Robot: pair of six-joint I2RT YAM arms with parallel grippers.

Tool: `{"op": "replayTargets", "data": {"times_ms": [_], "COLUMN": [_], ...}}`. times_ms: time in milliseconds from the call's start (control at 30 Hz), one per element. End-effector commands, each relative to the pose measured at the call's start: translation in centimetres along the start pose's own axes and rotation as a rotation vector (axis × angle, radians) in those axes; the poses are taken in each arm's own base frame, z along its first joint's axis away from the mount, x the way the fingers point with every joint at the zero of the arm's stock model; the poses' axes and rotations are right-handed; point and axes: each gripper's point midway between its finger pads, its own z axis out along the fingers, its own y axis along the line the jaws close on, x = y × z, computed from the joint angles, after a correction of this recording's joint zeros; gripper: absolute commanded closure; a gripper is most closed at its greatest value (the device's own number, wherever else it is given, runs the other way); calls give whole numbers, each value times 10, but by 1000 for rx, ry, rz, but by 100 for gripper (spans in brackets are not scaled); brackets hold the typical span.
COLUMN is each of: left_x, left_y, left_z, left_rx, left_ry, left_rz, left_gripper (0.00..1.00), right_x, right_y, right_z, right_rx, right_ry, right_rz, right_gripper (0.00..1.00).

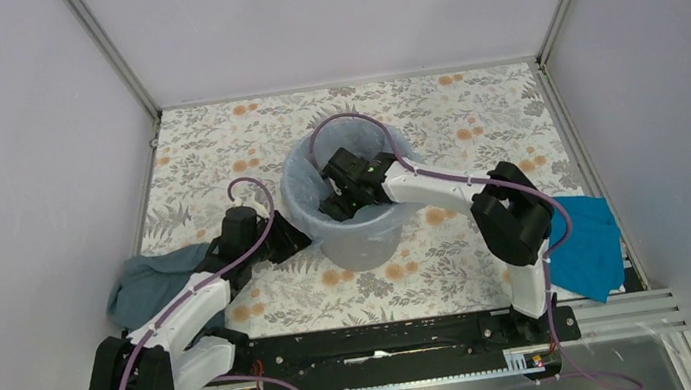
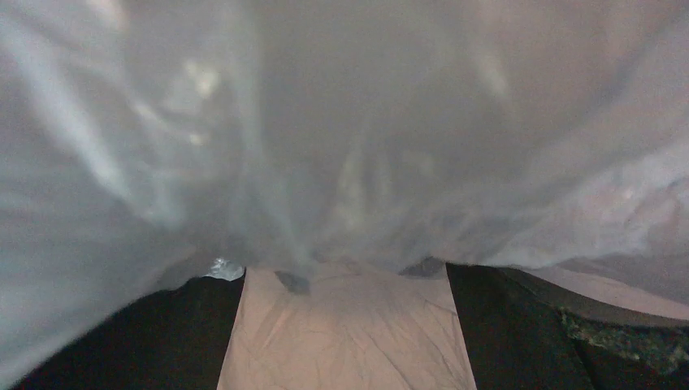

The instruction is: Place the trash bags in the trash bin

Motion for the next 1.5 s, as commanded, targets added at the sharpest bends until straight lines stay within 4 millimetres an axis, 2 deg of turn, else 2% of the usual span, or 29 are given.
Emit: {"op": "replayTargets", "data": {"times_ms": [0,167,367,533,633,833,933,1300,1400,1467], "left_x": [-19,-19,-20,-22,-23,-20,-21,-22,-23,-22], "left_y": [-23,-25,-28,-32,-34,-35,-38,-40,-39,-37], "left_z": [-12,-15,-19,-27,-28,-24,-26,-29,-31,-31], "left_rx": [48,56,56,63,68,73,81,78,72,64], "left_ry": [-57,-65,-67,-83,-85,-62,-65,-68,-76,-77], "left_rz": [49,49,57,68,70,69,75,96,103,106], "left_gripper": [70,70,67,63,62,62,61,59,58,58], "right_x": [13,16,37,40,21,-22,-27,-34,-36,-38], "right_y": [-8,-1,2,1,2,7,9,11,15,8], "right_z": [18,27,49,48,29,-30,-49,-82,-87,-84], "right_rx": [0,-44,-61,-57,-55,-63,-78,-98,-126,-87], "right_ry": [54,66,120,122,73,-52,-95,-179,-205,-241], "right_rz": [16,18,29,35,38,80,109,138,145,165], "right_gripper": [1,0,0,0,0,0,0,1,2,5]}}
